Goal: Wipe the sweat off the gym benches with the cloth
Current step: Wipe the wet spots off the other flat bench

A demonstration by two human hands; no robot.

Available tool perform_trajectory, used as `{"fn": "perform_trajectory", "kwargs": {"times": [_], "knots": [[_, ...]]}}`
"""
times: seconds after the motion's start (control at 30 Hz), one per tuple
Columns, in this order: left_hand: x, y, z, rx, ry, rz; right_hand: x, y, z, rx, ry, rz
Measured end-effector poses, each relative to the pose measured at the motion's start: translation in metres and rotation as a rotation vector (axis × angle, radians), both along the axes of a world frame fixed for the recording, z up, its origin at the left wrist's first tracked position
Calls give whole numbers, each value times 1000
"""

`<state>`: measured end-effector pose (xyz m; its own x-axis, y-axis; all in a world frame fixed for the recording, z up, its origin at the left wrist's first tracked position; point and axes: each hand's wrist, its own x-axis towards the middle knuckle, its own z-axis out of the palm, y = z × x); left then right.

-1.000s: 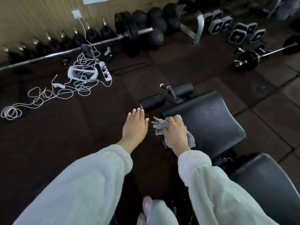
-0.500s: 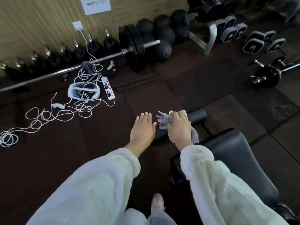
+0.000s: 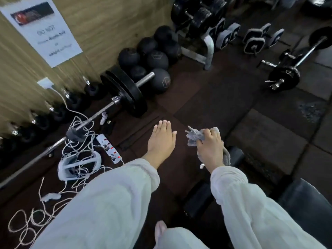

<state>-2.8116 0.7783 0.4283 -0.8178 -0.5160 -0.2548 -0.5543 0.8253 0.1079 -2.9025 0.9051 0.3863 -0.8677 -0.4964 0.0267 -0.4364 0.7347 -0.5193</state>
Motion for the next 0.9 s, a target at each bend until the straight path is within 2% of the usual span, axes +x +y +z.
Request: {"fn": "perform_trajectory", "kwargs": {"times": [0.37,0.53,0.9], "knots": [[-219,-78,-5,26,60,-440,-165,-54,-1,44,38,-423],[-330,-107,-5,27,66,-578,-250,-84,8,20,86,-515],[-545,-98,11,-4,64,-960,-417,-90,24,41,134,-810]]}}
